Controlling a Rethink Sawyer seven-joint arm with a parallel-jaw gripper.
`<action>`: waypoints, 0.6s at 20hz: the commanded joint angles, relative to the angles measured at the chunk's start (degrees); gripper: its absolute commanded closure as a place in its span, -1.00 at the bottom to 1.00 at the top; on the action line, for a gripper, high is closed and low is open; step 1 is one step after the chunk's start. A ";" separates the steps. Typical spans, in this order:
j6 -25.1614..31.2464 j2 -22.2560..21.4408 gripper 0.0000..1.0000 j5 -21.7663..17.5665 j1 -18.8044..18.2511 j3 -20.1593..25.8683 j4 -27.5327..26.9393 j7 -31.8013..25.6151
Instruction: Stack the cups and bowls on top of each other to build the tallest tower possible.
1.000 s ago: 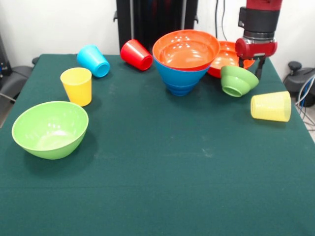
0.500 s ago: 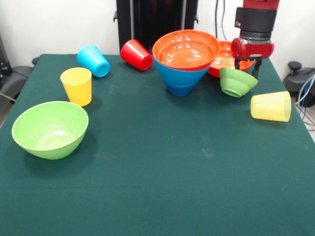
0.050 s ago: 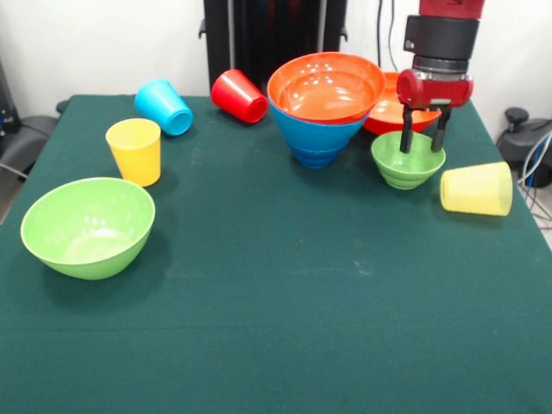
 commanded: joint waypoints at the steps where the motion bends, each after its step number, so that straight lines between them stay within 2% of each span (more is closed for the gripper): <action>1: 2.53 -0.10 -1.00 -4.96 1.42 -1.32 -3.42 -10.58; 8: 2.48 0.19 -1.00 -2.36 0.90 -1.11 -3.43 -12.88; 12: 1.61 1.43 -1.00 2.03 -2.32 2.62 -2.43 -17.37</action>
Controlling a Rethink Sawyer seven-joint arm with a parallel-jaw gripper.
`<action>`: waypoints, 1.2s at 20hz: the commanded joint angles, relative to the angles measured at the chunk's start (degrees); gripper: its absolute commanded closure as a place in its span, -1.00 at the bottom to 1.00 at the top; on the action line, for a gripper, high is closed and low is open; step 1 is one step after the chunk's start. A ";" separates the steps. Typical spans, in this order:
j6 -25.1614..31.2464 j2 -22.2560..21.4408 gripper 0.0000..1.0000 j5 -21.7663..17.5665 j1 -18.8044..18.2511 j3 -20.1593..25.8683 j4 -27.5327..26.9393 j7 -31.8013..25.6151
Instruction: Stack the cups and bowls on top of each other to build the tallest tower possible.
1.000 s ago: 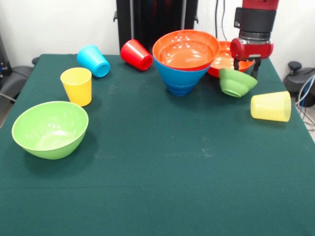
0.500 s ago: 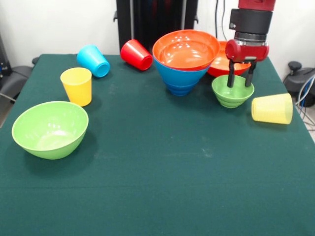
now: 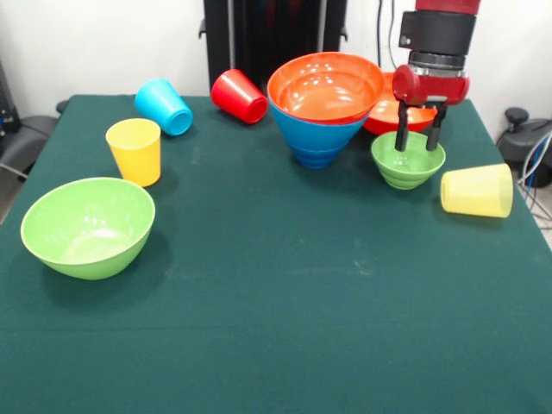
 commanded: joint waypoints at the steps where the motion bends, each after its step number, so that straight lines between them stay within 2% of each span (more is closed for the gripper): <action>1: 1.35 3.09 -1.00 3.46 -3.82 5.41 -2.02 -18.26; 6: -0.04 2.04 -1.00 4.74 -4.80 7.20 -0.69 -17.81; 15: -1.29 3.80 -1.00 7.28 -7.73 11.07 -0.33 -18.45; 24: -3.23 2.83 -1.00 6.97 -9.32 14.00 1.44 -17.69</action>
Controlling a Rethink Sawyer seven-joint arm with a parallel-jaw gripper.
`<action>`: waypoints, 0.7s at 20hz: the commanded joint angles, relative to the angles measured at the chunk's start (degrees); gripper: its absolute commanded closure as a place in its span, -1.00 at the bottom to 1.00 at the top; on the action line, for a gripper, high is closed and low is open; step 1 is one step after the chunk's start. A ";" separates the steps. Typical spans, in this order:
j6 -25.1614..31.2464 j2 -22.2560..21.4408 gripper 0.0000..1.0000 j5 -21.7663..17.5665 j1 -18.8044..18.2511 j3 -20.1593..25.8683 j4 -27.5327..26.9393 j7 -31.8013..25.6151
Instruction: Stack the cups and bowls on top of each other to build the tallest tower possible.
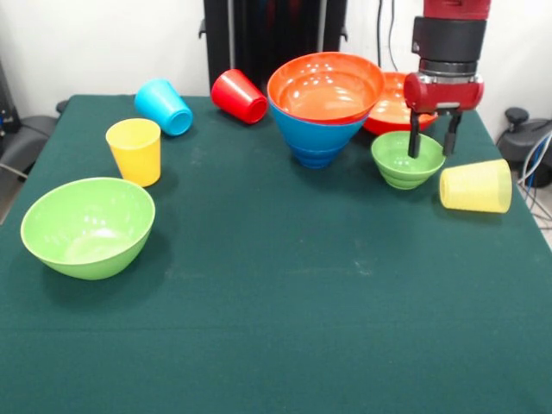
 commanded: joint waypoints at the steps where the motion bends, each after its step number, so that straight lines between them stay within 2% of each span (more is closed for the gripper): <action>1: -3.16 2.87 -1.00 0.77 -1.49 6.83 1.45 -15.43; 8: -2.46 3.27 -1.00 0.57 -1.82 7.84 1.69 -15.44; 14: 2.04 7.77 -1.00 2.21 -2.43 8.87 -0.03 -19.25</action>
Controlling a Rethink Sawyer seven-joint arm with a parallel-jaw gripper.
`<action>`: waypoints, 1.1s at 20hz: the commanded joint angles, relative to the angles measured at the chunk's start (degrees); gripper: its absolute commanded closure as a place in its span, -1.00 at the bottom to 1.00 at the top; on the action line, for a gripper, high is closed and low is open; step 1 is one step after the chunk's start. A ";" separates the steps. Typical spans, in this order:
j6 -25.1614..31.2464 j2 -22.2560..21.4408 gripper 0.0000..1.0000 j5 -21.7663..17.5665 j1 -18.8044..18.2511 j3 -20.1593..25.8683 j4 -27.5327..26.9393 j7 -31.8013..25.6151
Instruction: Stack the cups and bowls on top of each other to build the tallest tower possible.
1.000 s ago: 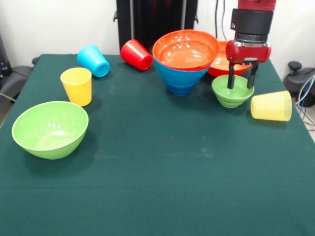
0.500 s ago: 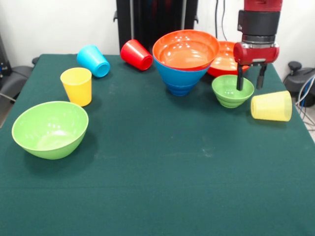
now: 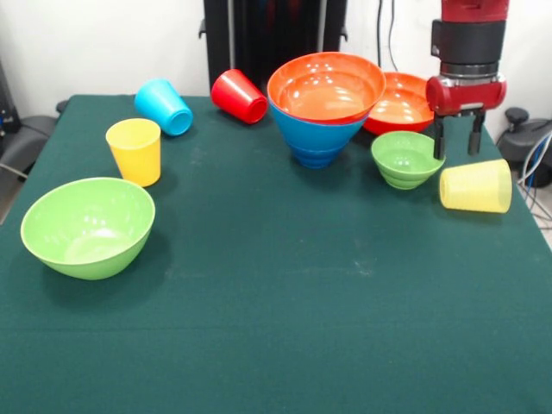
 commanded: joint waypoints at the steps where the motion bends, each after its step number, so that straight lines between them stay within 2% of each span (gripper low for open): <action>1: 3.09 7.02 -1.00 1.71 -1.54 4.91 -0.12 -19.80; 11: 6.91 6.06 -1.00 2.65 -0.77 2.98 -0.62 -24.36; 15: 8.19 5.61 -1.00 1.01 1.87 0.23 -1.14 -23.94; 22: 7.68 4.82 -1.00 0.75 2.54 -1.19 -1.56 -24.37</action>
